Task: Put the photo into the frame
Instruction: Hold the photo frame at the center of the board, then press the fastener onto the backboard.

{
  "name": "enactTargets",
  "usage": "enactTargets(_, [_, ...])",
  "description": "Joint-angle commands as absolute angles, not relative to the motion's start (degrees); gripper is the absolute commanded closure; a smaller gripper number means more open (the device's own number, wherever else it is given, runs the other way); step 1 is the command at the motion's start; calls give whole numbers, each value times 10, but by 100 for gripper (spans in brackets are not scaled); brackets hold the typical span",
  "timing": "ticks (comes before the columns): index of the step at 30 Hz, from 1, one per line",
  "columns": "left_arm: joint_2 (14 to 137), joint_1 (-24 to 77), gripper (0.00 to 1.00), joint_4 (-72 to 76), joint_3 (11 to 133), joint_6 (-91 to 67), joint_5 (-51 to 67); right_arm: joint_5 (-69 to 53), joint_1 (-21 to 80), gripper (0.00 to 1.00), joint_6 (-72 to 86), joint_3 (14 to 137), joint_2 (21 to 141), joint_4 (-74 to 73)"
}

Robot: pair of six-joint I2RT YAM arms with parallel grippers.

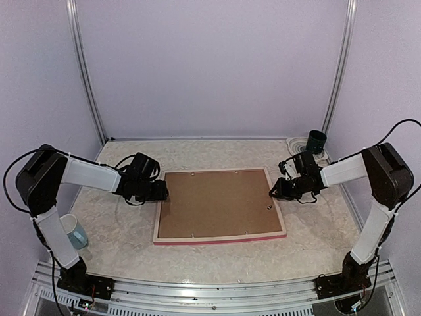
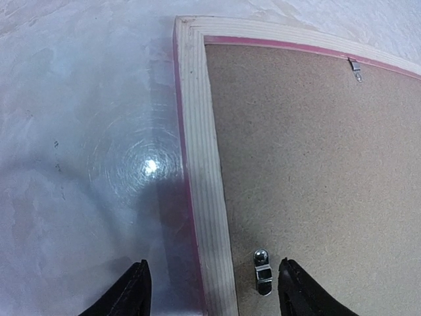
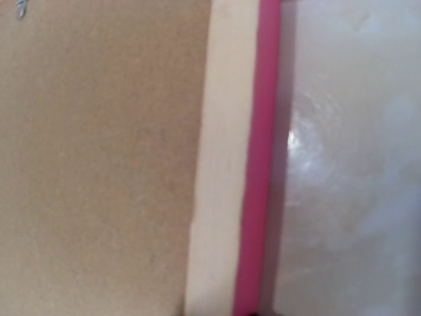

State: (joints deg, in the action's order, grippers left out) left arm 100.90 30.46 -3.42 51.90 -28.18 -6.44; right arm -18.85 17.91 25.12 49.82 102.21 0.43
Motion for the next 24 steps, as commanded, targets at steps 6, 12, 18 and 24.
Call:
enactTargets(6, [1030, 309, 34, -54, 540, -269, -55, -185, 177, 78, 246, 489, 1035, -20])
enactTargets(12, [1033, 314, 35, -67, 544, -270, -73, -187, 177, 77, 247, 490, 1033, -22])
enactTargets(18, [1035, 314, 40, -68, 544, -270, -76, -187, 177, 77, 245, 490, 1033, -21])
enactTargets(24, [1040, 313, 46, -64, 541, -272, -70, -188, 177, 78, 245, 489, 1033, -21])
